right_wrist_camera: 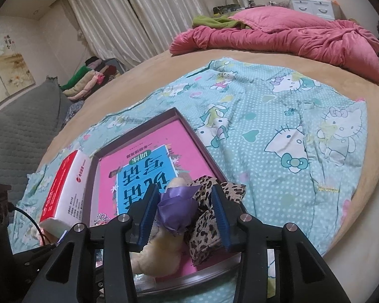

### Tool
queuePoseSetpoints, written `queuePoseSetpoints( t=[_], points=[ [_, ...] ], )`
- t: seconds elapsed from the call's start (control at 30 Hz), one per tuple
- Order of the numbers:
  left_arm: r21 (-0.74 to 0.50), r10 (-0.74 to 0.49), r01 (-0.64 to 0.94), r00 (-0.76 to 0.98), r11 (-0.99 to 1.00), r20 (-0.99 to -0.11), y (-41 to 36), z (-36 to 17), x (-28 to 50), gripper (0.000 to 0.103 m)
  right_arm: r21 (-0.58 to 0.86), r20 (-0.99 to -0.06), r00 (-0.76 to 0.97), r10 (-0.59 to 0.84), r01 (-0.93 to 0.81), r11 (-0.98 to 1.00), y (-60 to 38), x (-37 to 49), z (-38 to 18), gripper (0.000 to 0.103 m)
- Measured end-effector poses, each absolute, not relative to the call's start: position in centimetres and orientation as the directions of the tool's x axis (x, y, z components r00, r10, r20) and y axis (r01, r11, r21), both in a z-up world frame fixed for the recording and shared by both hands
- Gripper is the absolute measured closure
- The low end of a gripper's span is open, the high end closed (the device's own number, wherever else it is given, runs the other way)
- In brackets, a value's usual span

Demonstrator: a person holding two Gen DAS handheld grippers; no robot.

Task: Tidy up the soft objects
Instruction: 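Open the right tool to set the bear on the book while the left tool releases the tissue pack, then withdraw both open tools from the pink book back toward the pile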

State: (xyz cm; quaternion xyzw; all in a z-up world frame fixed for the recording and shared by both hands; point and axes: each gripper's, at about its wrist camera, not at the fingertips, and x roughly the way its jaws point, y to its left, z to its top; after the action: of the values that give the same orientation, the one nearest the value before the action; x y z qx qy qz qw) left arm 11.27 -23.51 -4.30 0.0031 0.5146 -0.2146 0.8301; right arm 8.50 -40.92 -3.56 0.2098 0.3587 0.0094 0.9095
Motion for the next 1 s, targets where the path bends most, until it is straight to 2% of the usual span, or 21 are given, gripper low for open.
queuePoseSetpoints(
  t=[0.33,0.77,0.87,0.93,1.0],
  points=[
    [-0.196,-0.34,0.346,0.424,0.917,-0.839,-22.8,-2.3,10.6,0.024,0.377,-0.643,0.749,0.157,0.132,0.917,-40.8,8.4,-3.2,0.053],
    [-0.166,-0.318,0.329,0.486,0.93,-0.814,-21.4,0.0,9.5,0.021,0.349,-0.635,0.761,0.136,0.125,0.929,-40.4,8.2,-2.7,0.043],
    [-0.162,-0.313,0.326,0.493,0.932,-0.812,-21.2,0.4,9.4,0.02,0.342,-0.629,0.767,0.128,0.125,0.931,-40.4,8.0,-2.5,0.038],
    [-0.158,-0.311,0.325,0.497,0.932,-0.81,-21.1,0.6,9.2,0.019,0.327,-0.625,0.772,0.111,0.13,0.936,-40.3,7.9,-2.2,0.03],
    [-0.153,-0.308,0.326,0.502,0.933,-0.808,-21.1,0.8,9.0,0.019,0.319,-0.62,0.778,0.103,0.13,0.939,-40.2,7.7,-1.9,0.029]
  ],
)
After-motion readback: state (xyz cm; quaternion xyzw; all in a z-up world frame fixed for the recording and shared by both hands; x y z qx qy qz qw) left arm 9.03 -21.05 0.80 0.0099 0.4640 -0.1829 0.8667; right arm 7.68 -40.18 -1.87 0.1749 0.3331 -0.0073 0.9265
